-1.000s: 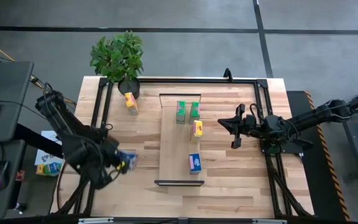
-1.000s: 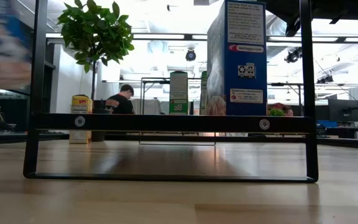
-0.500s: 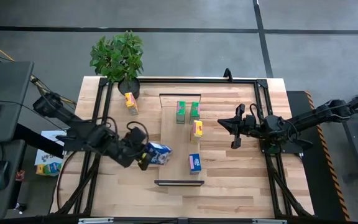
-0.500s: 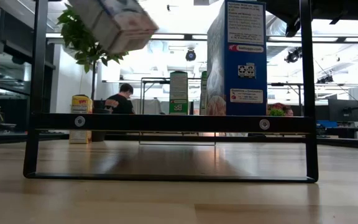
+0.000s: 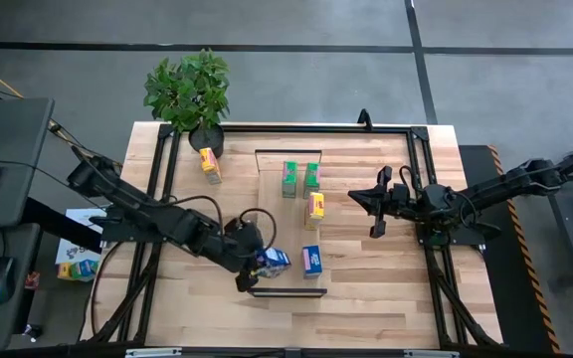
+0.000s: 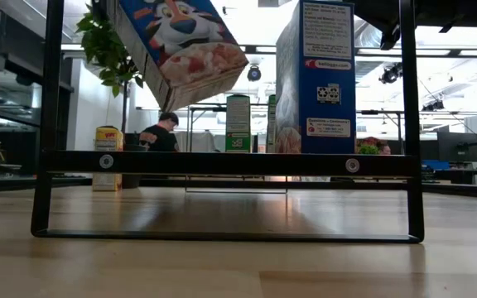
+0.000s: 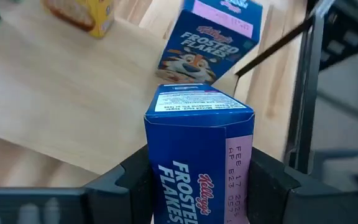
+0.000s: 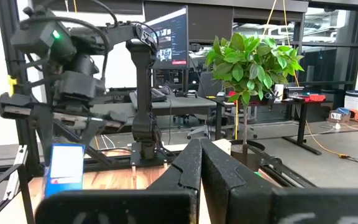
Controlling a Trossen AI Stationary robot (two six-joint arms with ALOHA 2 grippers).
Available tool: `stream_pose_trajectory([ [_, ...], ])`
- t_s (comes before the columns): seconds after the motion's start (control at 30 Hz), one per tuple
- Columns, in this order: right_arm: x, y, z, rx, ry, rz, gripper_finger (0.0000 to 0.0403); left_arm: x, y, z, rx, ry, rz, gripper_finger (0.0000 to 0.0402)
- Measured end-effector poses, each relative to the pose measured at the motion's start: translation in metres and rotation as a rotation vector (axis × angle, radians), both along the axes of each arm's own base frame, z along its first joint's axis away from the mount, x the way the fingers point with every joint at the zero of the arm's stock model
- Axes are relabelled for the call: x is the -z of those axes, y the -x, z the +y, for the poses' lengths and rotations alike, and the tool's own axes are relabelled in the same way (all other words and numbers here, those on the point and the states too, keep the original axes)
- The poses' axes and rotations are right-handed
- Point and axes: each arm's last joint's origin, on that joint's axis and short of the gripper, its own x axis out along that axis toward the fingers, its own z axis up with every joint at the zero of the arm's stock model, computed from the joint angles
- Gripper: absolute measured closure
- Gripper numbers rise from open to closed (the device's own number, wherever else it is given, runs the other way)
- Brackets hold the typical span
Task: Stack cereal on shelf
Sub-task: Put the blue cereal box aligned with the other blue cereal box on the shelf
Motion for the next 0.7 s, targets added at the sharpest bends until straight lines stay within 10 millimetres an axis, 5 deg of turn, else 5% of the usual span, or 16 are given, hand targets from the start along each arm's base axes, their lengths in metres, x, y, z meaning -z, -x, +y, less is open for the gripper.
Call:
stream_pose_trajectory([
  [0.3, 0.0, 0.0, 0.0, 0.0, 0.0, 0.0, 0.0402, -0.02, -0.013, -0.007, 0.225, -0.228, 0.093, 0.0225],
  [0.7, 0.0, 0.0, 0.0, 0.0, -0.001, 0.003, 0.0402, 0.009, -0.048, -0.007, 0.469, -0.344, 0.224, 0.0225],
])
